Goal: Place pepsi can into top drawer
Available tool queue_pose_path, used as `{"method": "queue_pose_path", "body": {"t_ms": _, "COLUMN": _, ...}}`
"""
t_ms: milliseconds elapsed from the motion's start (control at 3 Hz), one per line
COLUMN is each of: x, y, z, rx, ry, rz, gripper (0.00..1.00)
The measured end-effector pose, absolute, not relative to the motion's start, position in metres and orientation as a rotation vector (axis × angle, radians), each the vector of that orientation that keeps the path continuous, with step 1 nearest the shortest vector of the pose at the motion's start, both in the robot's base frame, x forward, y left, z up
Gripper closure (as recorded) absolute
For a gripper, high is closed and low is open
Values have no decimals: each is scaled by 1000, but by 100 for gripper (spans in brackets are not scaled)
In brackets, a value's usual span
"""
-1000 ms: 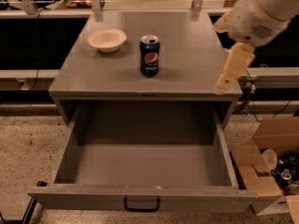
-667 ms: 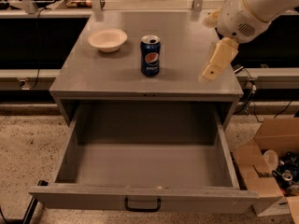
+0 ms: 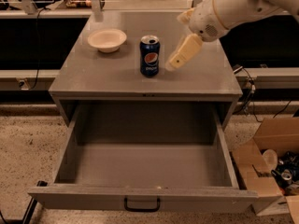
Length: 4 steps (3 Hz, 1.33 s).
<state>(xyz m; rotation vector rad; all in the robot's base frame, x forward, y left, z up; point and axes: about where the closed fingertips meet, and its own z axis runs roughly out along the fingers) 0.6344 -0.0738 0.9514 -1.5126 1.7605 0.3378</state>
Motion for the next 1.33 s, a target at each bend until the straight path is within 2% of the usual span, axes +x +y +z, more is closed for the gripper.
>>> {"method": "queue_pose_path", "body": {"t_ms": 667, "x": 683, "y": -19, "z": 921, "rx": -1427, "ry": 1717, "rz": 457, "gripper": 0}}
{"method": "queue_pose_path", "body": {"t_ms": 1000, "x": 699, "y": -9, "z": 905, "rx": -1370, "ry": 1731, "rz": 539, "gripper": 0}}
{"method": "queue_pose_path", "body": {"t_ms": 1333, "x": 705, "y": -6, "z": 890, "rx": -1328, "ry": 1757, "rz": 603, "gripper": 18}}
